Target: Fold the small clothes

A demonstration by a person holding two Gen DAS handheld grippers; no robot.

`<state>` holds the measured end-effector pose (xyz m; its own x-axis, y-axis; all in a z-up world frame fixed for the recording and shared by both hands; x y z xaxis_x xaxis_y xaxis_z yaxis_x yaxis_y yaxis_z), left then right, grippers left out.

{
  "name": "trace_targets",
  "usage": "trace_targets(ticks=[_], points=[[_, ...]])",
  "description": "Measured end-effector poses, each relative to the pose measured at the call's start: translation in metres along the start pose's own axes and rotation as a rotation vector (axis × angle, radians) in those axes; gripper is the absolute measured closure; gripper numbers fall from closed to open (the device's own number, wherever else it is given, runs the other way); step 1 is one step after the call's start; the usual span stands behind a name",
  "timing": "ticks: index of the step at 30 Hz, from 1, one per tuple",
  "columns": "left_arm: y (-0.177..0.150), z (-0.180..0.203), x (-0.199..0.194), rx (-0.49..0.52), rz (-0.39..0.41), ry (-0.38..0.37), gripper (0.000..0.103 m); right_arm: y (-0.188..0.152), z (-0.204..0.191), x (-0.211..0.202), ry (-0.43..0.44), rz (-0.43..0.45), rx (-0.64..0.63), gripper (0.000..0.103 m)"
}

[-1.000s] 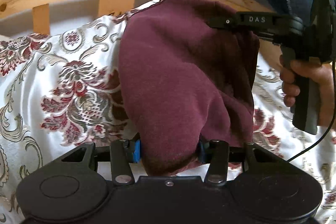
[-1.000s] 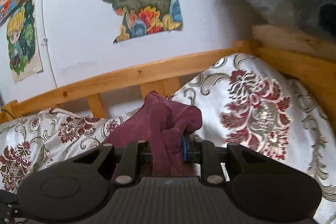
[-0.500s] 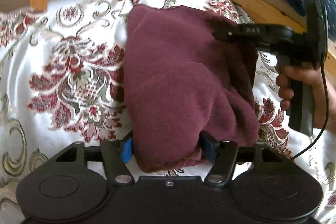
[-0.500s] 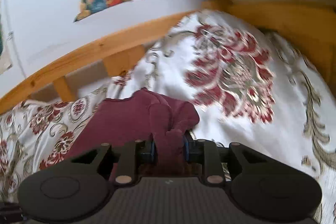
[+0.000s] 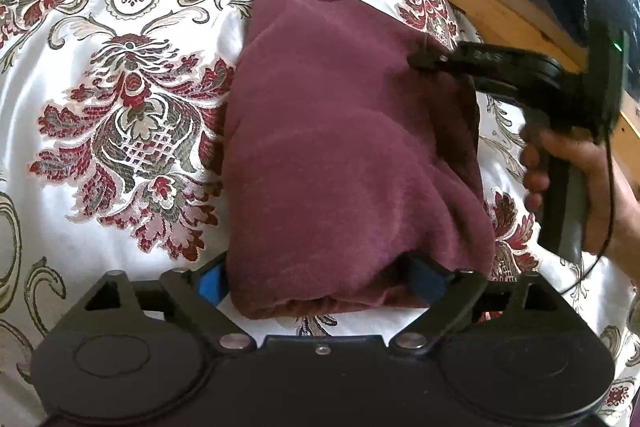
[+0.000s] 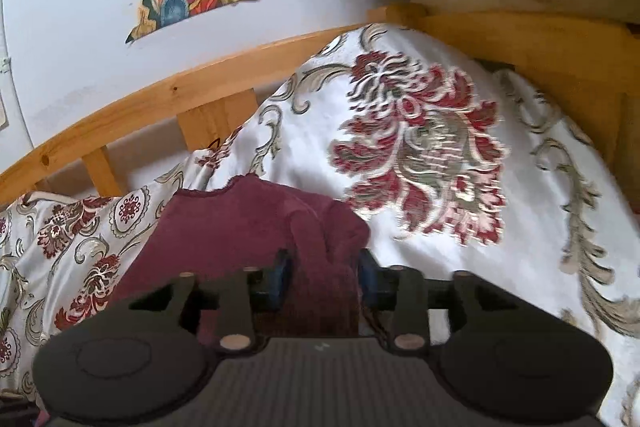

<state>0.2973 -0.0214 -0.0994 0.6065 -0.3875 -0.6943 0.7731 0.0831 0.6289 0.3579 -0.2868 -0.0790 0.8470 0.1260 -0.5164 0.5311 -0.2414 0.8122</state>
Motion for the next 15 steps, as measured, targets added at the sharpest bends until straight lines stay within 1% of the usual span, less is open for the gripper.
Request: trace_targets(ticks=[2, 5, 7, 8, 11, 15], points=[[0.002, -0.002, -0.002, -0.023, 0.009, -0.001, 0.004, -0.003, 0.003, -0.013, 0.021, 0.016, 0.023, 0.035], [0.005, -0.002, -0.005, -0.051, 0.022, -0.023, 0.002, -0.015, 0.004, -0.035, 0.029, 0.019, 0.033, 0.027], [0.006, -0.001, -0.006, -0.057, 0.021, -0.026, 0.001, -0.027, 0.003, -0.051, 0.035, 0.011, 0.036, 0.023], [0.007, -0.001, -0.007, -0.058, 0.023, -0.026, 0.001, -0.034, 0.002, -0.060, 0.043, 0.010, 0.039, 0.019], [0.010, 0.001, -0.011, -0.067, 0.034, -0.019, 0.001, -0.058, 0.000, -0.084, 0.049, 0.008, 0.040, 0.011], [0.015, 0.002, -0.019, -0.089, 0.062, -0.004, 0.001, -0.087, -0.007, -0.104, 0.057, -0.038, 0.008, 0.008]])
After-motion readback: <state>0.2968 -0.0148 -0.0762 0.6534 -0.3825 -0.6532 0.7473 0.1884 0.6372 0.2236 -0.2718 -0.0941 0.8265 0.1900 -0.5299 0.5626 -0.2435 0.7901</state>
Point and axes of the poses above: each gripper's, at about its wrist camera, not at the fingertips, and x roughly the way its jaws point, z to its right, y to its top, the point moved 8 cm from there along x, roughly the way its jaws point
